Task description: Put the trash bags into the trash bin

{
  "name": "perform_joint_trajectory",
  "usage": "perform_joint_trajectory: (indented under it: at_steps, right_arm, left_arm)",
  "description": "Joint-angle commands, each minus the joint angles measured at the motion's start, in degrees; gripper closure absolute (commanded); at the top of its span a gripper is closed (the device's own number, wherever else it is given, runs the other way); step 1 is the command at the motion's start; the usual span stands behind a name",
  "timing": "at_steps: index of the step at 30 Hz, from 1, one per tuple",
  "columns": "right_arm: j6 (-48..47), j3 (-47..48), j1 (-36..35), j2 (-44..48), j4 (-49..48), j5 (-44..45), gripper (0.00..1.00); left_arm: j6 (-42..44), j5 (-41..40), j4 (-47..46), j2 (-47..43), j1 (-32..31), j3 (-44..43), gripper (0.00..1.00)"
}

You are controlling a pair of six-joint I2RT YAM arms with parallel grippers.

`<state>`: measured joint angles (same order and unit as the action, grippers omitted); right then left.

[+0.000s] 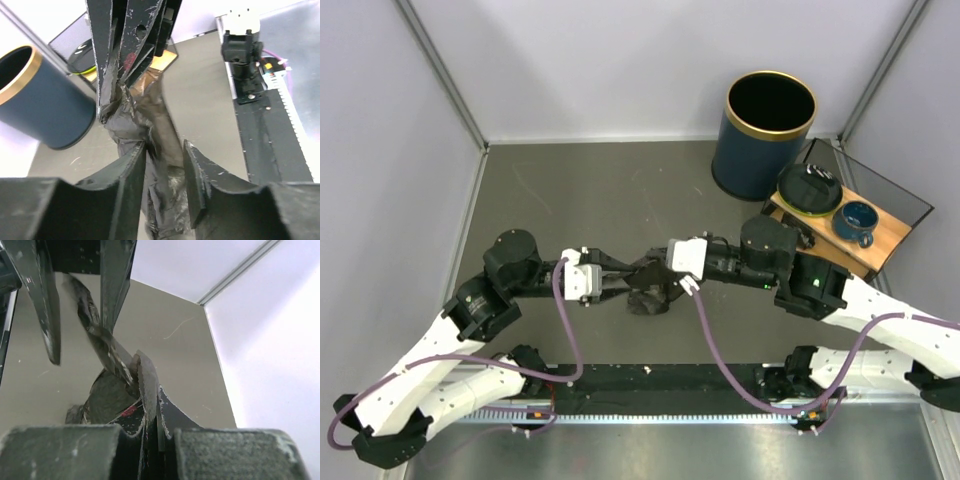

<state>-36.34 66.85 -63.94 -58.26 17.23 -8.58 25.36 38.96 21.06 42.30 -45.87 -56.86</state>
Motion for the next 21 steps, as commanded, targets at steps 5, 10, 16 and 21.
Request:
perform_joint_trajectory:
  at_steps: [5, 10, 16, 21]
  right_arm:
    - [-9.0, -5.3, 0.0, 7.4, -3.1, -9.4, 1.00]
    - [-14.6, -6.1, 0.0, 8.5, 0.1, -13.4, 1.00]
    - [-18.0, -5.3, 0.0, 7.6, 2.7, -14.5, 1.00]
    - [-19.1, -4.7, 0.0, 6.5, 4.0, -15.4, 1.00]
  left_arm:
    - [1.6, 0.7, 4.6, -2.8, 0.0, -1.5, 0.48]
    - [0.4, 1.7, 6.6, -2.8, 0.0, -5.0, 0.42]
    - [-4.2, 4.0, 6.8, 0.0, 0.0, -10.0, 0.39]
    - [-5.6, 5.9, 7.4, 3.9, 0.0, -12.9, 0.39]
